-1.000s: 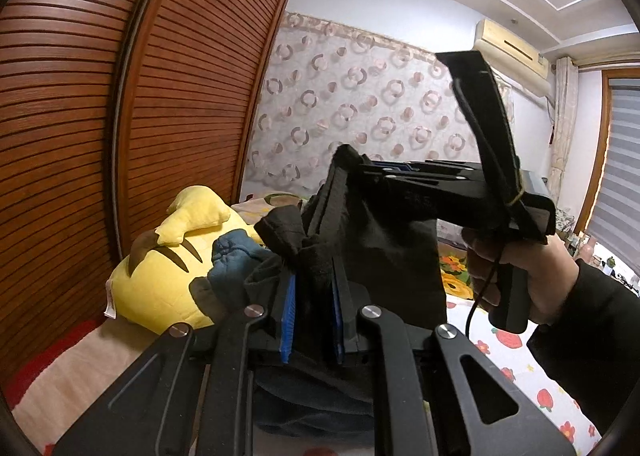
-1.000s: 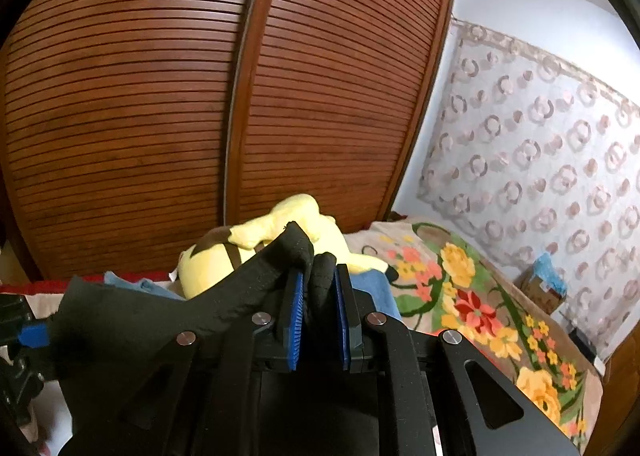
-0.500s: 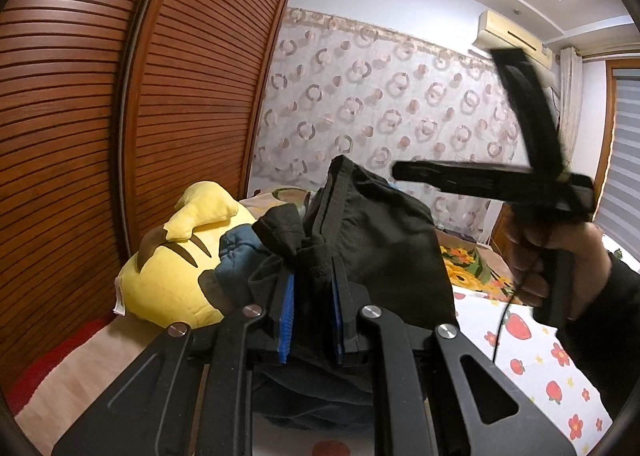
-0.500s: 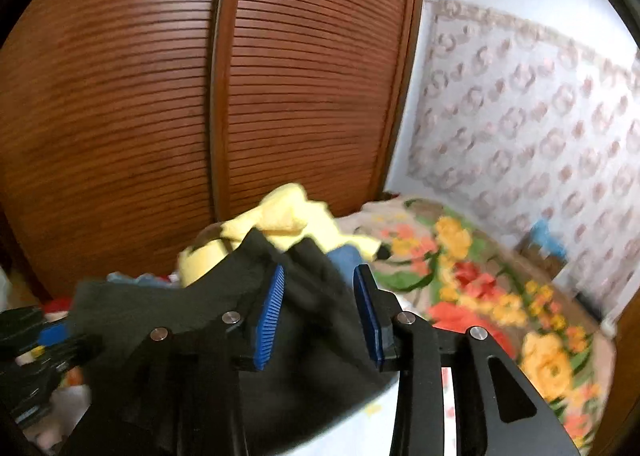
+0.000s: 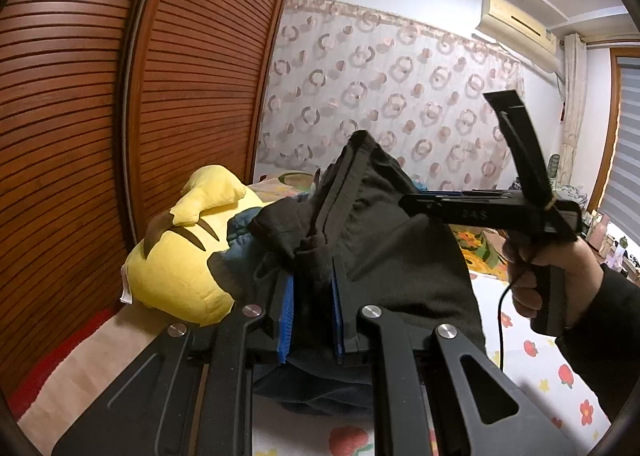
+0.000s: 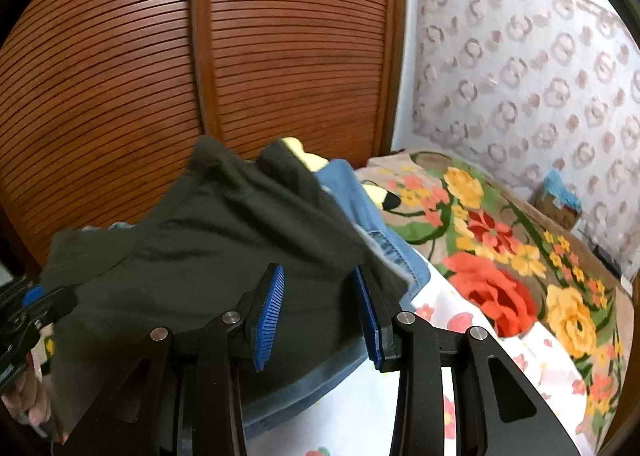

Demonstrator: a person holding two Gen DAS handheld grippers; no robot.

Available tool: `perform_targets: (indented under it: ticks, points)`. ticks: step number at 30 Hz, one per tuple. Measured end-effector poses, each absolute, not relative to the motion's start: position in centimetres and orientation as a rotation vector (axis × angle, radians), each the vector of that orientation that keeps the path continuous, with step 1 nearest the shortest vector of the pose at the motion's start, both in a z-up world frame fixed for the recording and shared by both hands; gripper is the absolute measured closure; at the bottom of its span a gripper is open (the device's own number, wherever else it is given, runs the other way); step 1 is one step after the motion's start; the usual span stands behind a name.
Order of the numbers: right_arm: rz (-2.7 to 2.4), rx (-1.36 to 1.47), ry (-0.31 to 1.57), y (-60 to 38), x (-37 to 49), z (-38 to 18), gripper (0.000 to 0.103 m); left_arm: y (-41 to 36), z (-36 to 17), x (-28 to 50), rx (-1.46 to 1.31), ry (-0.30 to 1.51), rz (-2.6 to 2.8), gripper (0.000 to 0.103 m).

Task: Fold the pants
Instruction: 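Lower the black garment onto the folded jeans stack with both tools, then open both tools to release the garment on the stack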

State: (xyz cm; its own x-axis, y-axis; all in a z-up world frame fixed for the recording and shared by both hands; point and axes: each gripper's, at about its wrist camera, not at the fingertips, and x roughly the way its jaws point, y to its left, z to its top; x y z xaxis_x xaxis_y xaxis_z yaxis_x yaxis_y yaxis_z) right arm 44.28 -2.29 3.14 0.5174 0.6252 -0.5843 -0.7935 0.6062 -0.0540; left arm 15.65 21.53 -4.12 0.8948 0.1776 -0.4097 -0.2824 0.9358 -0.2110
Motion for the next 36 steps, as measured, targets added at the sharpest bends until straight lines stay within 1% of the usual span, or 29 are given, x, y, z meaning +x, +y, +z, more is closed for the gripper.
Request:
perform_targets:
  ticks: [3,11,16,17,19,21,23,25,26,30,32,34,35,36]
  points:
    - [0.863,-0.299,0.575,-1.7,44.7,3.0,0.065,21.7,-4.1,15.8,-0.269,0.403,0.241,0.087]
    - [0.860,-0.273,0.552,-2.7,42.0,3.3,0.065,21.4,-3.3,15.5,-0.239,0.438,0.224,0.087]
    - [0.871,-0.254,0.538,-3.7,39.3,3.7,0.065,21.0,-2.5,14.8,-0.208,0.461,0.217,0.084]
    - [0.870,-0.251,0.536,-3.8,38.9,3.7,0.065,21.0,-2.4,14.5,-0.206,0.460,0.216,0.081]
    - [0.866,-0.244,0.536,-4.1,37.9,3.6,0.065,20.9,-2.0,13.8,-0.198,0.450,0.216,0.072]
    - [0.851,-0.235,0.537,-4.4,37.0,3.6,0.065,20.9,-1.7,13.1,-0.186,0.441,0.220,0.058]
    - [0.851,-0.222,0.538,-4.9,36.2,3.6,0.065,20.7,-1.4,12.6,-0.181,0.434,0.211,0.052]
    - [0.847,-0.213,0.535,-5.3,35.3,3.6,0.065,20.6,-1.1,12.0,-0.170,0.432,0.208,0.039]
    - [0.844,-0.212,0.533,-5.5,34.8,3.7,0.065,20.5,-1.0,11.6,-0.170,0.426,0.203,0.025]
    - [0.834,-0.205,0.523,-6.5,32.9,3.7,0.064,20.1,-0.7,10.7,-0.159,0.425,0.187,0.016]
    - [0.829,-0.200,0.518,-7.0,32.0,3.8,0.062,19.7,-0.7,10.3,-0.153,0.428,0.177,0.014]
    - [0.826,-0.191,0.509,-7.6,31.0,3.8,0.060,19.4,-0.5,10.0,-0.155,0.428,0.168,0.008]
    - [0.824,-0.188,0.505,-7.8,30.6,3.9,0.059,19.3,-0.5,9.8,-0.150,0.432,0.169,0.000]
    - [0.822,-0.184,0.502,-8.1,30.1,3.9,0.057,19.0,-0.5,9.7,-0.136,0.441,0.161,0.000]
